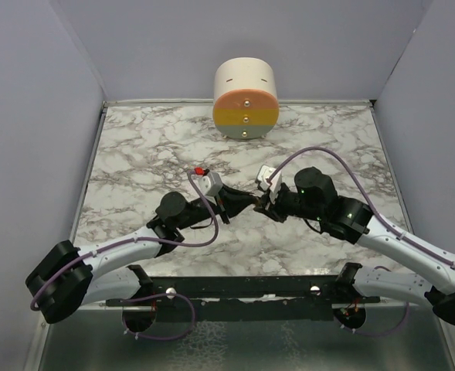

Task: Lock with the key
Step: Lock the lock.

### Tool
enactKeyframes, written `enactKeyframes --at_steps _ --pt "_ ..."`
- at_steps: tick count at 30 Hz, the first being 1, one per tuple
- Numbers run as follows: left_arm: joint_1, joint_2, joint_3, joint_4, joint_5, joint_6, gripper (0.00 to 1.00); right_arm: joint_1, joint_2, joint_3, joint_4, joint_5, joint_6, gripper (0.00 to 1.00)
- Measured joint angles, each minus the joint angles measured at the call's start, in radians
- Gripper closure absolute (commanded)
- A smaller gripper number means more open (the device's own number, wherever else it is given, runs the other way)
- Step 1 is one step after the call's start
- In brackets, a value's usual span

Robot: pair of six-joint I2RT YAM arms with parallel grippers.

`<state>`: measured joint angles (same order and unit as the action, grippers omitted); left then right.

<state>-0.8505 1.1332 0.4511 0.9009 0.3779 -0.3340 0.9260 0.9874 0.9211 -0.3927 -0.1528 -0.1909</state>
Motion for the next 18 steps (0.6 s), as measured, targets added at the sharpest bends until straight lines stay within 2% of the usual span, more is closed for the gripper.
enactKeyframes --at_steps 7,18 --pt "-0.040 0.012 0.007 -0.101 0.002 -0.003 1.00 0.000 -0.002 -0.018 -0.084 -0.002 -0.007 0.98" --pt "-0.042 -0.015 0.021 -0.287 0.013 -0.003 1.00 0.002 -0.011 -0.181 0.098 -0.031 -0.019 0.98"
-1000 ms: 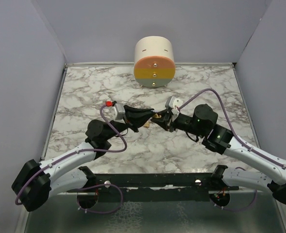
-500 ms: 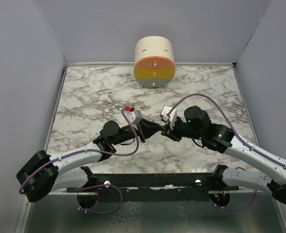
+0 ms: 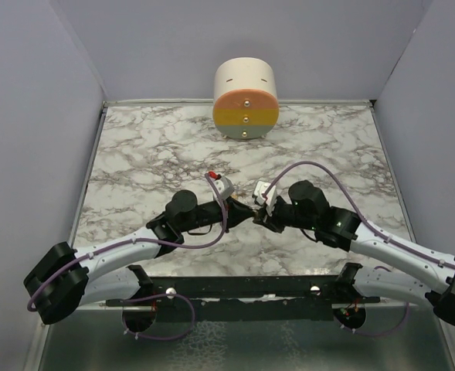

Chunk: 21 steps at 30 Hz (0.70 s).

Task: Lock with the key
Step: Lock the lock.

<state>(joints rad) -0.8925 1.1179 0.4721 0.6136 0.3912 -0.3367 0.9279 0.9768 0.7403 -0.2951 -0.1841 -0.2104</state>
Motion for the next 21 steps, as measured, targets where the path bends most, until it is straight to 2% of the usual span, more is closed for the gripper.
enactKeyframes --at_steps 10,21 --pt "0.000 -0.030 0.005 -0.124 -0.056 0.014 1.00 0.000 0.072 -0.056 0.124 -0.011 -0.024 0.98" --pt "0.000 -0.055 0.005 -0.165 -0.131 0.042 1.00 0.000 0.122 -0.080 0.245 0.002 -0.045 0.98"
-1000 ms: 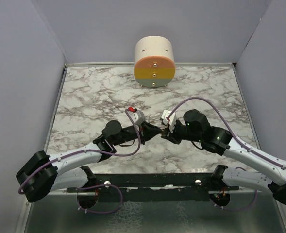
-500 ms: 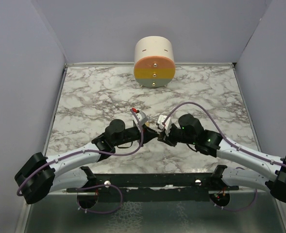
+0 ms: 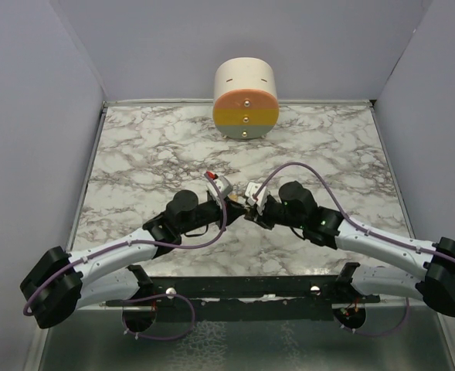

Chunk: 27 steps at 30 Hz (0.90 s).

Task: Lock with the key
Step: Lock the lock.

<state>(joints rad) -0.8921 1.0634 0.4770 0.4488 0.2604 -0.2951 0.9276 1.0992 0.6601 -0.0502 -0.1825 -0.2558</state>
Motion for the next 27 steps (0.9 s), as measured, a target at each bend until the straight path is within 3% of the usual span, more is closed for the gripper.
enactKeyframes --at_steps 7,14,27 --pt "0.001 -0.026 0.000 -0.033 -0.074 0.023 1.00 0.000 0.060 0.010 0.081 0.006 -0.019 0.98" --pt "0.013 -0.068 0.027 -0.035 -0.140 0.037 1.00 -0.009 0.088 0.114 0.052 0.006 0.006 0.98" --pt "0.028 -0.080 0.052 0.101 -0.199 0.065 1.00 -0.021 0.084 0.208 0.072 0.008 0.041 0.98"
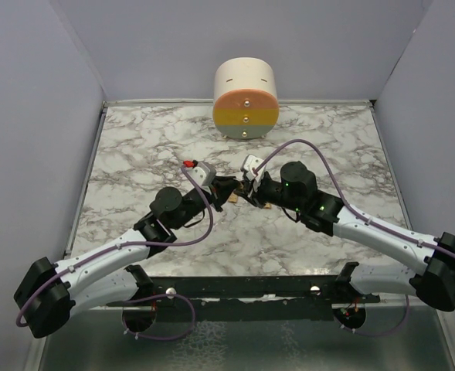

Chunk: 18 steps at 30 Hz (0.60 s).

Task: Lock with the key
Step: Lock the lock.

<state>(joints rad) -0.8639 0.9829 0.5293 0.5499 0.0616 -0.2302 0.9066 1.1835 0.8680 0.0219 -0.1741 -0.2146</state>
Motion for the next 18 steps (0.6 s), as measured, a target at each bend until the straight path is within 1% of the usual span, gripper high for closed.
enactKeyframes --at_steps 11,16,18 --pt "0.000 0.065 -0.032 0.131 0.002 -0.003 1.00 0.000 -0.006 0.000 -0.019 0.032 -0.002 0.98" --pt "0.000 0.058 -0.045 0.156 0.001 -0.003 1.00 0.000 -0.013 -0.002 -0.019 0.031 -0.001 0.98" --pt "0.000 0.030 -0.045 0.141 0.001 -0.002 0.96 0.002 -0.023 -0.018 0.015 0.017 0.000 0.98"
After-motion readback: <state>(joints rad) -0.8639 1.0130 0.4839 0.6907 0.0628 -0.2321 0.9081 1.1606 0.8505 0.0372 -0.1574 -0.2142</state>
